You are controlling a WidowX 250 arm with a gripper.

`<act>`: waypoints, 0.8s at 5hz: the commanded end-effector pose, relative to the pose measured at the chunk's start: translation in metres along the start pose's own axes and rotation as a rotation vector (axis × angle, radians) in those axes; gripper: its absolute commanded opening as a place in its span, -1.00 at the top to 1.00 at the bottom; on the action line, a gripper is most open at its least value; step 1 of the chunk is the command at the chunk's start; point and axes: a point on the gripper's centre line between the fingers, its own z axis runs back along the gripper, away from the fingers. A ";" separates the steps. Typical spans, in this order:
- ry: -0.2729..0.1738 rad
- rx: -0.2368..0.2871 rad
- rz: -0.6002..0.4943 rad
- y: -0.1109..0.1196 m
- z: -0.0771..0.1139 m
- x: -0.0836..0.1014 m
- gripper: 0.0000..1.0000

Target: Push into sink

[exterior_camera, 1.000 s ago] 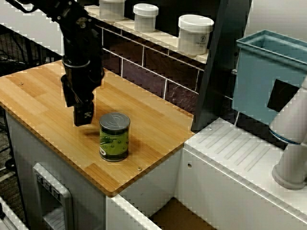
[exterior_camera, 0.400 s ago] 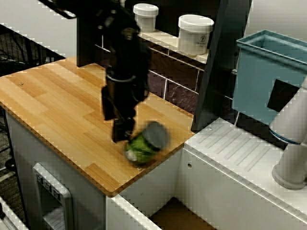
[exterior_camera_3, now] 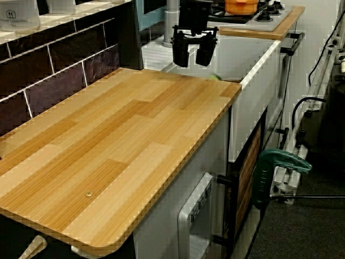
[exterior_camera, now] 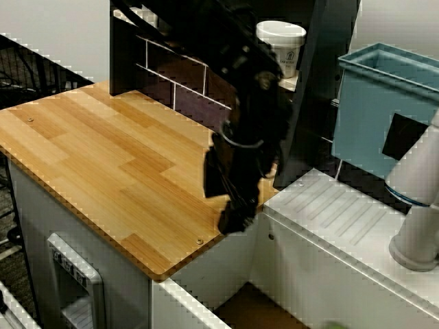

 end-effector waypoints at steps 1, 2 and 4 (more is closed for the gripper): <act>-0.031 0.026 -0.034 -0.025 0.010 0.013 -1.00; -0.041 0.017 -0.041 -0.023 0.020 0.005 -1.00; -0.047 0.008 -0.039 -0.017 0.027 -0.007 -1.00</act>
